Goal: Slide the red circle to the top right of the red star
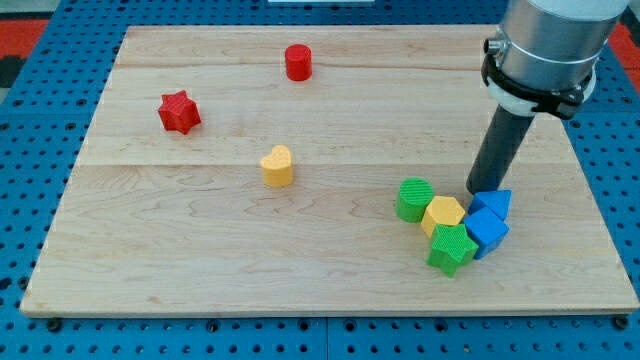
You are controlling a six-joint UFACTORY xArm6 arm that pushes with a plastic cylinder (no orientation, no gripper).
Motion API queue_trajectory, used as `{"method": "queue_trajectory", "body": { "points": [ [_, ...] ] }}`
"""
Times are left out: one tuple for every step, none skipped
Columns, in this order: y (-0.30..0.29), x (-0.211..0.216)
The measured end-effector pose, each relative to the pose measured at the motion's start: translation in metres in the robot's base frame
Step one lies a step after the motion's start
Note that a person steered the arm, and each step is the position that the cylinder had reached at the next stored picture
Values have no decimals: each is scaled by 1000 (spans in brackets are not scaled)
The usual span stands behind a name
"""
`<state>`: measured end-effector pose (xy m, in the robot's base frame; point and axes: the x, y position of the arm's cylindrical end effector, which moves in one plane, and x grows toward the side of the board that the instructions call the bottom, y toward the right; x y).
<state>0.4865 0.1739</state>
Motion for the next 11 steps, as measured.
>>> {"method": "queue_trajectory", "body": {
  "points": [
    [5,-12],
    [-15,-72],
    [-73,-140],
    [-147,-207],
    [-202,-254],
    [-225,-256],
    [-263,-236],
    [-245,-192],
    [-228,-188],
    [-250,-222],
    [-230,-213]
  ]
}}
